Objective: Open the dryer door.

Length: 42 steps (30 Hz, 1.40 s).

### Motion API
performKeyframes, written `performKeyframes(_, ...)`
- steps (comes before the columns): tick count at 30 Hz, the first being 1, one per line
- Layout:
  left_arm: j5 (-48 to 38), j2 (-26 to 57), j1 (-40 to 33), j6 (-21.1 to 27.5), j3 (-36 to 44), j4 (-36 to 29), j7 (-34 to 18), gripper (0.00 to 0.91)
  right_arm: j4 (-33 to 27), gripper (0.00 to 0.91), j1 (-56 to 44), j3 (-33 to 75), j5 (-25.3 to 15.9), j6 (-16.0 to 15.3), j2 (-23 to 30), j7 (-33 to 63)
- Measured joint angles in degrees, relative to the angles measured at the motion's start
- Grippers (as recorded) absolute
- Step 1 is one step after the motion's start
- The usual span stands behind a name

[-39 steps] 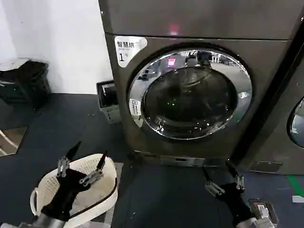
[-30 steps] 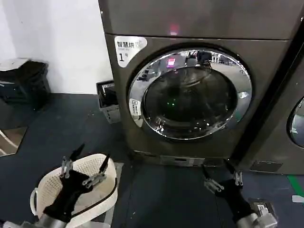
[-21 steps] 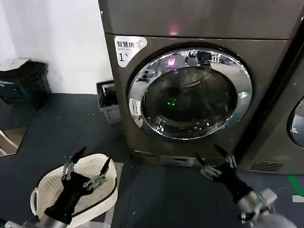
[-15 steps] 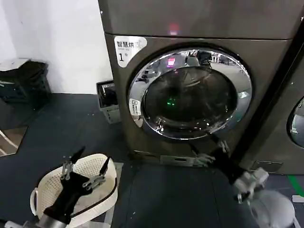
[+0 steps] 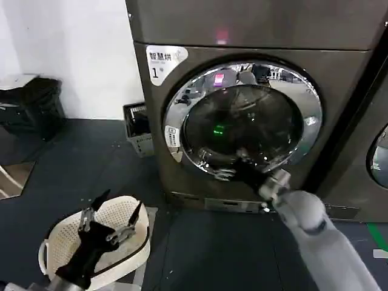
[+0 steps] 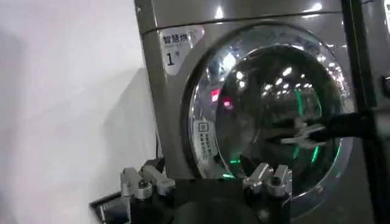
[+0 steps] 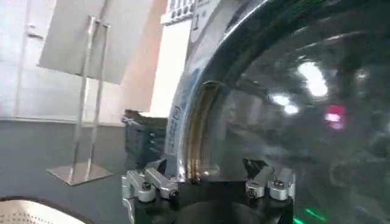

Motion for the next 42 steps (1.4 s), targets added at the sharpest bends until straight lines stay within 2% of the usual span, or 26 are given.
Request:
performKeyframes(17,1.0,-0.1,0.8,0.2,0.0,-1.5,-0.3,0.907,-8.0,0.907,9.0,-6.1,1.9,-0.6,4.6,-1.6)
performKeyframes(28,0.8,-0.2,0.1,1.2,0.0,-1.4,-0.3,0.907,-11.1,0.907,10.5,-6.3,3.9,0.0,4.5,-8.8)
performKeyframes(33,-3.4,0.3,-1.2,1.2,-1.0,-0.2,-0.1,0.907,-11.3,0.907,10.4,-6.3,5.9,1.8,2.8,-14.6)
performKeyframes(39,-10.1,2.3,-3.9,2.0,-3.0,2.3,0.5,0.907,-9.8,0.907,8.9,-5.9,7.4,2.5,0.6,-21.2)
performKeyframes(42,-12.8,4.1,-5.4,1.8,-3.4,3.7,-0.9,0.907,-8.5,0.907,8.1,-5.3,8.1,2.5,-0.6,-24.4)
